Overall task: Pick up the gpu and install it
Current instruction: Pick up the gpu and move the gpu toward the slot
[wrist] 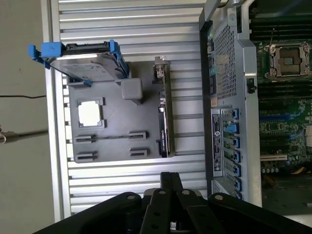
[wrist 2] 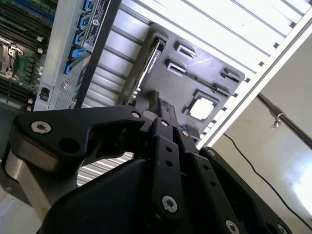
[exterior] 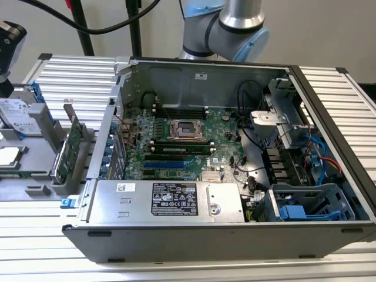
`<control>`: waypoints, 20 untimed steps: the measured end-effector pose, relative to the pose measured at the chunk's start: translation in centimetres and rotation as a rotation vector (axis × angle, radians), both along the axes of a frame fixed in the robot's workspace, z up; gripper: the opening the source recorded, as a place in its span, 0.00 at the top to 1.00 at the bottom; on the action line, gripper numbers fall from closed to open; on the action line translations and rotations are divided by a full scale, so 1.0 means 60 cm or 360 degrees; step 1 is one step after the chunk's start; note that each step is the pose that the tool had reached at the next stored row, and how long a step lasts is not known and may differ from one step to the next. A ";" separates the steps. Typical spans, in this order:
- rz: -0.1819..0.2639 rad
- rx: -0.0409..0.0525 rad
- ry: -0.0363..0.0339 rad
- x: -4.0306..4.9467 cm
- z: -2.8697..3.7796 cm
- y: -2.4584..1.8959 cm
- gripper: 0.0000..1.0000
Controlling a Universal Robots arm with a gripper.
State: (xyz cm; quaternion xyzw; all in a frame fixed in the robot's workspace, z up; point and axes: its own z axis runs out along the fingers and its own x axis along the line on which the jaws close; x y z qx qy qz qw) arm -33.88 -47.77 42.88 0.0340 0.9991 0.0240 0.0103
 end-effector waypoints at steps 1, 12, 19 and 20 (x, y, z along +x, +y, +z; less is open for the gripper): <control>0.0000 0.0000 0.0000 0.000 0.000 0.0000 1.00; 0.0000 0.0000 0.0000 0.000 0.000 -0.0005 0.00; 0.0000 0.0000 0.0000 0.000 0.000 -0.0007 0.00; 0.0000 0.0000 0.0000 0.000 0.000 -0.0007 0.00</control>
